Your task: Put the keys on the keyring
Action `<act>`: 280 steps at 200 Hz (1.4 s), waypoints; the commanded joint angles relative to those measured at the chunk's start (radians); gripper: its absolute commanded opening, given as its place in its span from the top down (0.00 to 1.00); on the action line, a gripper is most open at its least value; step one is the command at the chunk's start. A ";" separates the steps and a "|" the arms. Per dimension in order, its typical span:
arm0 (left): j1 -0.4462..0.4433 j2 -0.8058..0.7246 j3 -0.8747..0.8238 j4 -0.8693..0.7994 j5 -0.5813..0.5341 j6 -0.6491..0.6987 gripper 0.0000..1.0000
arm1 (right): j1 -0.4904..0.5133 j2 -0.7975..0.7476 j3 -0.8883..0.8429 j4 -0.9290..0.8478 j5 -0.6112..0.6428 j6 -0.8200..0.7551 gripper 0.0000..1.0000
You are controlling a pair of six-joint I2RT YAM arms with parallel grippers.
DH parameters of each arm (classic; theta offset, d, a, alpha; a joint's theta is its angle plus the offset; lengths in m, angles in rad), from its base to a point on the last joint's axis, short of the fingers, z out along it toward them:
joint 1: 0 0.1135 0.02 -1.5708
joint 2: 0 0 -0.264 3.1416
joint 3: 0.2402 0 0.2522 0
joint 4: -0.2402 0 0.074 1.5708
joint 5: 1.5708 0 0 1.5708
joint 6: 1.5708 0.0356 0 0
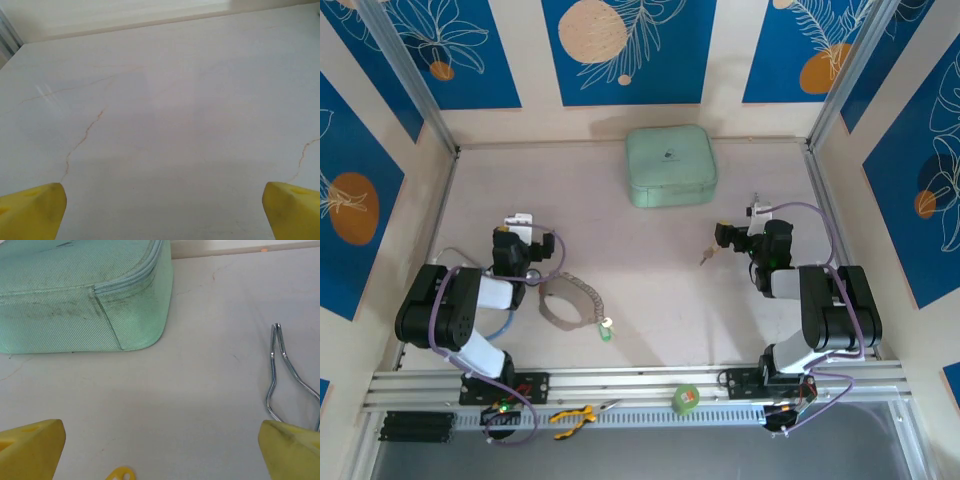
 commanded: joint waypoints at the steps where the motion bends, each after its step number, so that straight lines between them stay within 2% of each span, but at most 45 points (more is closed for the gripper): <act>1: 0.008 -0.014 0.013 0.000 0.024 0.010 0.00 | 0.002 0.009 0.018 -0.002 0.010 0.002 0.01; 280: 0.028 -0.015 0.017 -0.014 0.073 -0.002 0.00 | -0.005 0.005 0.012 0.009 -0.009 0.007 0.01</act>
